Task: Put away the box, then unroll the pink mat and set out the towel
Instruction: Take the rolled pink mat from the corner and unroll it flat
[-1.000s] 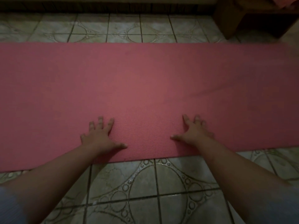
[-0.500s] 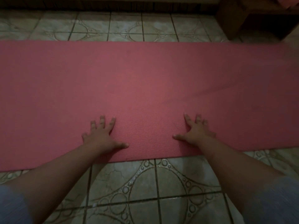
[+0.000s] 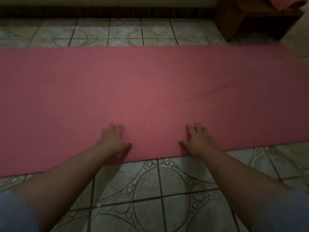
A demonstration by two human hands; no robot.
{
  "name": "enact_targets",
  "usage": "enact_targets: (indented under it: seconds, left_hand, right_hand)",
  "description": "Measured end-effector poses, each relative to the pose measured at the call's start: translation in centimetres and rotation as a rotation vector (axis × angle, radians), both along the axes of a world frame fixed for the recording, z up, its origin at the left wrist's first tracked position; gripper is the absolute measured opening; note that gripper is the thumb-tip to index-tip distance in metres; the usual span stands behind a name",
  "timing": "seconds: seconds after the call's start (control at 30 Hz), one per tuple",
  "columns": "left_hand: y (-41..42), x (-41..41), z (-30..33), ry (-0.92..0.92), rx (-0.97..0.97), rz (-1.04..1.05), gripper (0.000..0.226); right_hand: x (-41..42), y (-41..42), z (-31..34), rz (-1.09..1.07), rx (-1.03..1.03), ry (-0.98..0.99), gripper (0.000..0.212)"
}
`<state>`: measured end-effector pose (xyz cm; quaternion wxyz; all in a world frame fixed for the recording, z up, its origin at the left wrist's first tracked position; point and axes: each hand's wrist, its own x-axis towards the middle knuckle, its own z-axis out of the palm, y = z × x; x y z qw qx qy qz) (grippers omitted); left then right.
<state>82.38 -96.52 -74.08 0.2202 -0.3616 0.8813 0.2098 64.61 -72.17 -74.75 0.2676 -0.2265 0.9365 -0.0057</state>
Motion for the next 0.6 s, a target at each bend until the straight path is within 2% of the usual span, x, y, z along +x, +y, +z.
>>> enact_targets:
  seconds: [0.13,0.23,0.4,0.6]
  left_hand:
    - [1.8,-1.2,2.1,0.063,0.052,-0.041,0.059]
    - [3.8,-1.3,4.5,-0.001,0.067,-0.059,0.059]
    - [8.7,-0.4,10.8,-0.104,0.15,-0.113,0.056]
    - [13.6,0.8,22.1,-0.157,0.164,-0.217,0.05]
  right_hand:
    - [0.5,0.3,0.8,0.005,-0.061,-0.01,0.062]
    - [2.3,1.0,2.2,-0.005,-0.053,-0.069,0.041]
    - [6.5,3.8,7.8,-0.119,0.01,-0.162,0.042]
    - [12.0,8.3,19.2,-0.195,0.004,-0.252,0.044]
